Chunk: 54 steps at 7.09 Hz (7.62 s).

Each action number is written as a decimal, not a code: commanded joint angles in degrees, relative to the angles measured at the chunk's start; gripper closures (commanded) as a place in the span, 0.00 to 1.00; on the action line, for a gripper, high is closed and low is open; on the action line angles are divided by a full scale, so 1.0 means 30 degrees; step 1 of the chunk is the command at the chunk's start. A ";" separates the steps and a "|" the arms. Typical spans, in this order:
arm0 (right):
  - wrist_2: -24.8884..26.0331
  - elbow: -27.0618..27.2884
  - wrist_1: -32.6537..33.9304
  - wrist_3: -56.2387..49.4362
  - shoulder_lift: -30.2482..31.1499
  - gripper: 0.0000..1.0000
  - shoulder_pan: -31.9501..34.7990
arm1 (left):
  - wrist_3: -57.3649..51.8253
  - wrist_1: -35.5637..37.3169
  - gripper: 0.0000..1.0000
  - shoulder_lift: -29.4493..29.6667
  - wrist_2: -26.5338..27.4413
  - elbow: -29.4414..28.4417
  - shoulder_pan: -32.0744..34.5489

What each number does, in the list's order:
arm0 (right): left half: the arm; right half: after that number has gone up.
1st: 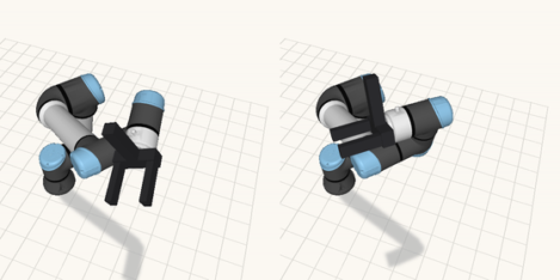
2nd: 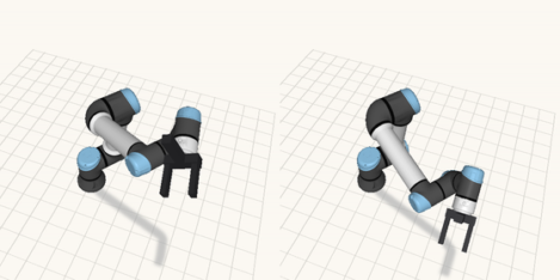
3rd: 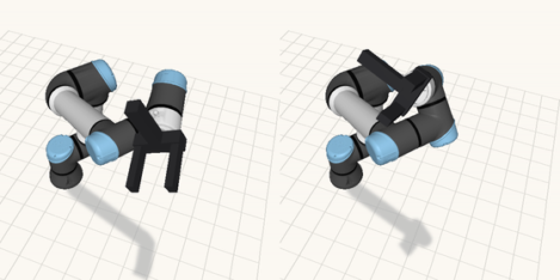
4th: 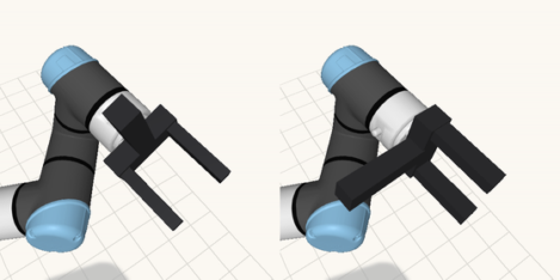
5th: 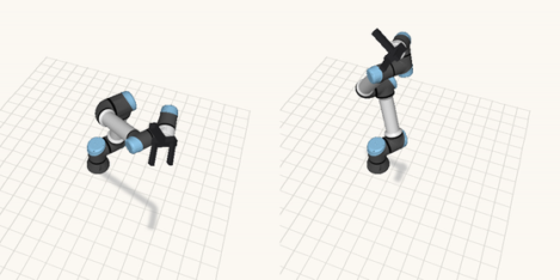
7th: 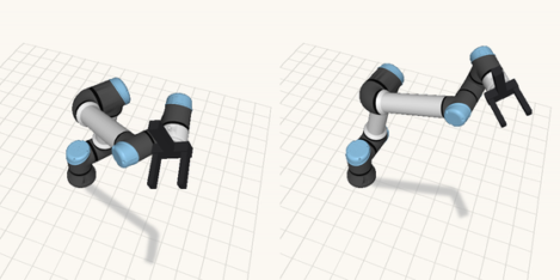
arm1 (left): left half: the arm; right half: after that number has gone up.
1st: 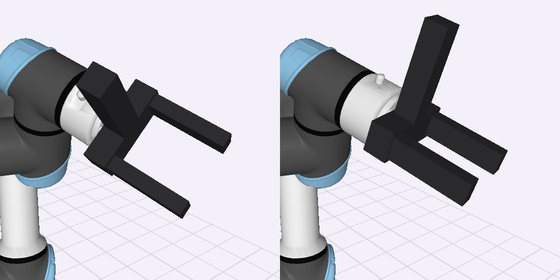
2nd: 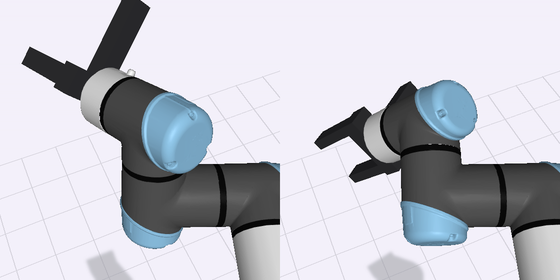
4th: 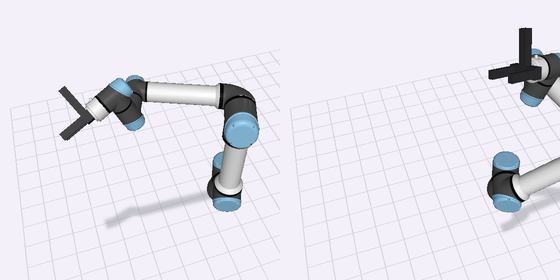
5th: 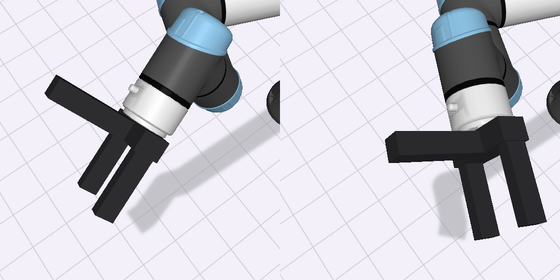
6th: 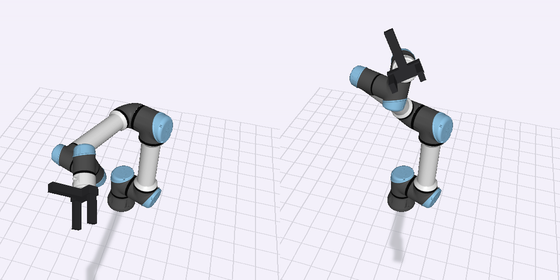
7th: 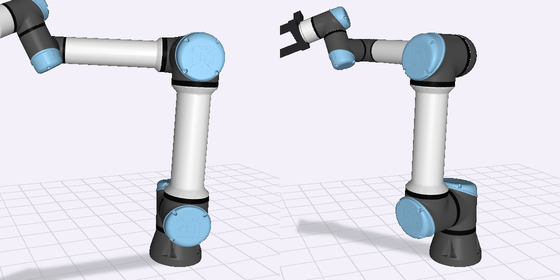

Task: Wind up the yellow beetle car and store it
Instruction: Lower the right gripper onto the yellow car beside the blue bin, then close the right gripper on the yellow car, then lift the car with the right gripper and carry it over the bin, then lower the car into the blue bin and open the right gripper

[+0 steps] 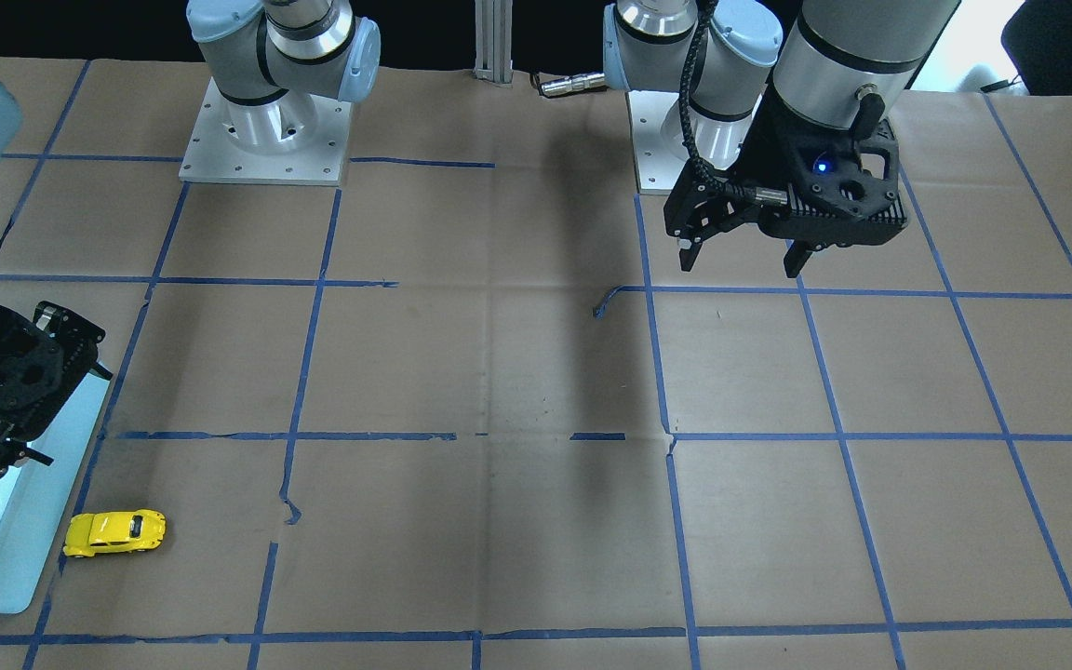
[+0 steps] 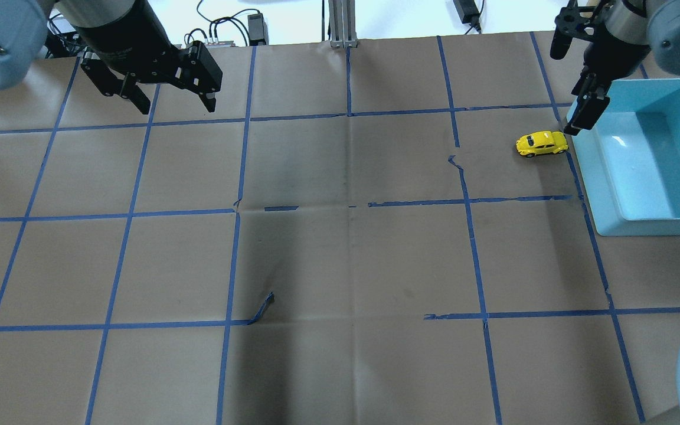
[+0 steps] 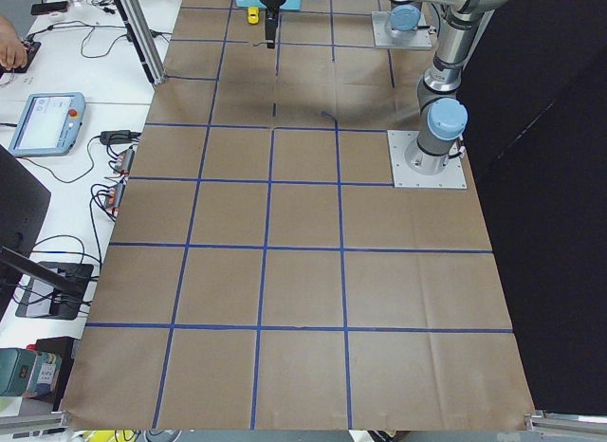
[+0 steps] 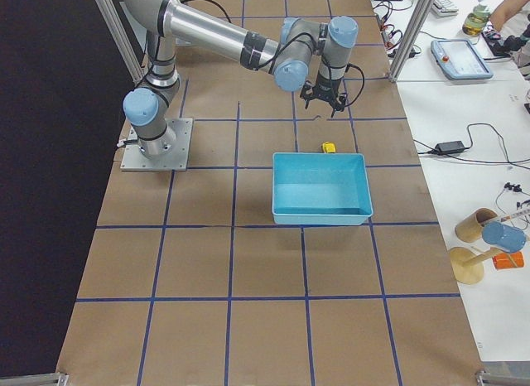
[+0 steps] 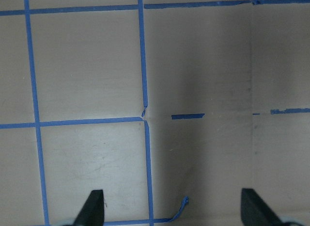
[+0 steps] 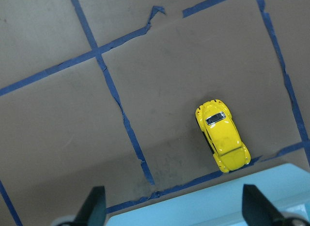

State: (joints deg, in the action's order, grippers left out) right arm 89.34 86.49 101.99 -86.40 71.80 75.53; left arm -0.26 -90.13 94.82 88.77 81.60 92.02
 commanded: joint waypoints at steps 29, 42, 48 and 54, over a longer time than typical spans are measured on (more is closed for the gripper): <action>0.0746 -0.2920 -0.0198 0.2002 -0.2575 0.77 -0.0066 | -0.0322 0.0189 0.01 0.0237 0.0028 -0.0010 0.0000; 0.0923 -0.1423 0.2195 2.1131 -0.3307 0.78 -0.5397 | -0.0322 0.0160 0.01 0.0209 -0.0001 0.0048 0.0000; 0.1187 0.2811 0.6727 1.9688 -0.3220 0.22 -0.5898 | -0.0381 0.0160 0.01 0.0004 -0.0001 0.0194 0.0000; 0.1187 -0.1448 0.1682 2.2812 -0.1962 0.00 -0.4356 | -0.0381 0.0160 0.01 0.0062 -0.0001 0.0194 0.0000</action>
State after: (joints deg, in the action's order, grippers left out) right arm 92.87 87.83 114.30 -21.49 65.19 59.68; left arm -1.41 -89.65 94.97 88.77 82.18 92.08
